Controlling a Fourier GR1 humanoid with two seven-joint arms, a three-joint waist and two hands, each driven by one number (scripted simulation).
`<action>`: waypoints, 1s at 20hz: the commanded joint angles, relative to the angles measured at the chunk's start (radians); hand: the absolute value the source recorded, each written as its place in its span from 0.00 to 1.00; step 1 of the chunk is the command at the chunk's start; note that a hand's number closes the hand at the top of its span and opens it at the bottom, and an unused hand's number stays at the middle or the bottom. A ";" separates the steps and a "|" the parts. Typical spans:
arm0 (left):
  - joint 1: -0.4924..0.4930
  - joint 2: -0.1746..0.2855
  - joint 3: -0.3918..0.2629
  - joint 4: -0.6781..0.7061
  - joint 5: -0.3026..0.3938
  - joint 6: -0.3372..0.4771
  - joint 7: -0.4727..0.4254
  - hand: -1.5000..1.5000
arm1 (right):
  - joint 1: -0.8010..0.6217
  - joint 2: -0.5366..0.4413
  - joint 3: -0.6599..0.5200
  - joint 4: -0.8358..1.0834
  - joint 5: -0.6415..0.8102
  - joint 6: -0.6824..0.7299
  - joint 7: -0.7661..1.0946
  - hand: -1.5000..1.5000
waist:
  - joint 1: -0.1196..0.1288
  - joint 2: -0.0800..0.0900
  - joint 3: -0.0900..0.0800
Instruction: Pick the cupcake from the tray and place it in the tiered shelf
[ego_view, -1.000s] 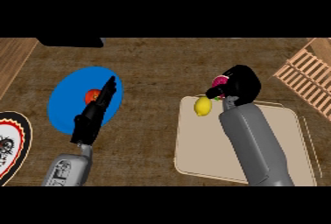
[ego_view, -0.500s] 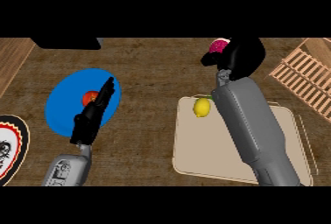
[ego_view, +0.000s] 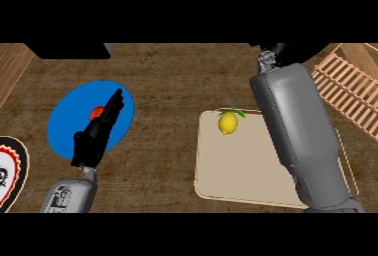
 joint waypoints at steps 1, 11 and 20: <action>0.022 -0.021 -0.030 -0.049 -0.028 0.027 0.029 0.50 | -0.045 -0.011 -0.044 -0.020 0.141 0.075 0.229 1.00 | 0.000 -0.001 0.001; -0.022 -0.008 0.017 0.025 -0.003 0.012 -0.013 0.50 | -0.141 -0.069 -0.181 -0.092 0.239 0.248 0.112 1.00 | -0.007 0.005 0.001; 0.033 0.001 -0.004 -0.048 -0.009 -0.007 0.021 0.50 | -0.109 -0.201 -0.284 -0.156 0.252 0.290 -0.050 1.00 | -0.006 0.002 0.002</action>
